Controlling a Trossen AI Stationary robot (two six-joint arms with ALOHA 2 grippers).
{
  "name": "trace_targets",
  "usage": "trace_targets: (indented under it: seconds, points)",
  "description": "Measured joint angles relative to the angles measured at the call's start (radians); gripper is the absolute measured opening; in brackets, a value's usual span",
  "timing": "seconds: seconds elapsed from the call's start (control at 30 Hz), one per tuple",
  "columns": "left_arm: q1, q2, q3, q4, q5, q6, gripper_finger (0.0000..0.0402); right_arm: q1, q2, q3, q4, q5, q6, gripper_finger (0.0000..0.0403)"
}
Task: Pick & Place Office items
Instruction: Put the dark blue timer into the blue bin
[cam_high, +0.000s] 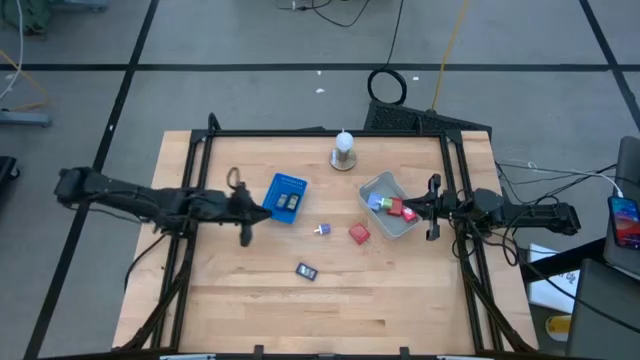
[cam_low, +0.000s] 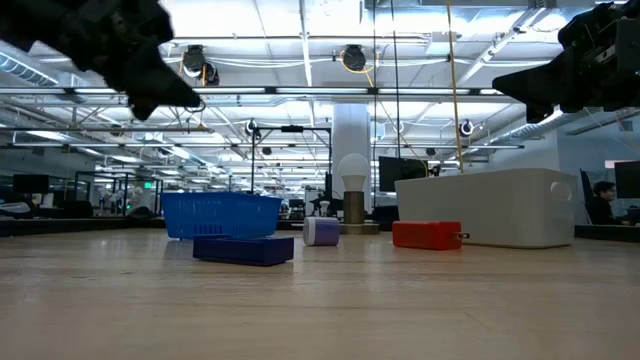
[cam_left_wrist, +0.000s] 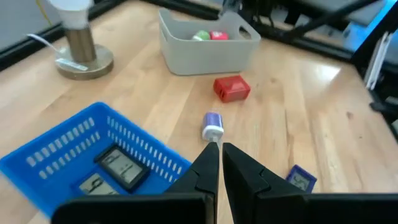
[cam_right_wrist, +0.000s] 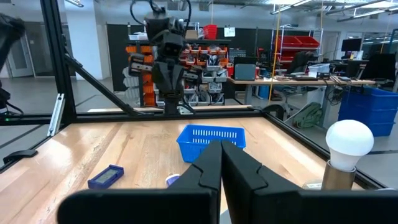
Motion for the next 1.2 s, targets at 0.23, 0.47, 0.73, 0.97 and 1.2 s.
trace_targets:
  seconds: [0.23, 0.47, 0.73, 0.97, 1.2]
  points:
    - [-0.030, 0.290, 0.204, 0.005, 0.000, 0.067, 0.0021, 0.000, 0.000, 0.000, -0.013, 0.000, 0.000, 0.0000]
    - [-0.054, 0.459, 0.314, 0.010, 0.071, 0.088, 0.0021, 0.000, 0.000, 0.000, -0.016, 0.000, 0.001, 0.0000]
    - [-0.150, 0.674, 0.455, -0.075, 0.163, 0.088, 0.0022, 0.000, 0.000, 0.000, -0.015, 0.000, 0.007, 0.0000]
    - [-0.224, 0.868, 0.659, -0.238, 0.165, 0.199, 0.0047, 0.000, 0.000, -0.001, -0.015, 0.000, 0.021, 0.0000]
    - [-0.261, 0.968, 0.763, -0.314, 0.154, 0.287, 0.0172, 0.000, 0.001, -0.001, -0.025, 0.000, 0.023, 0.0000]
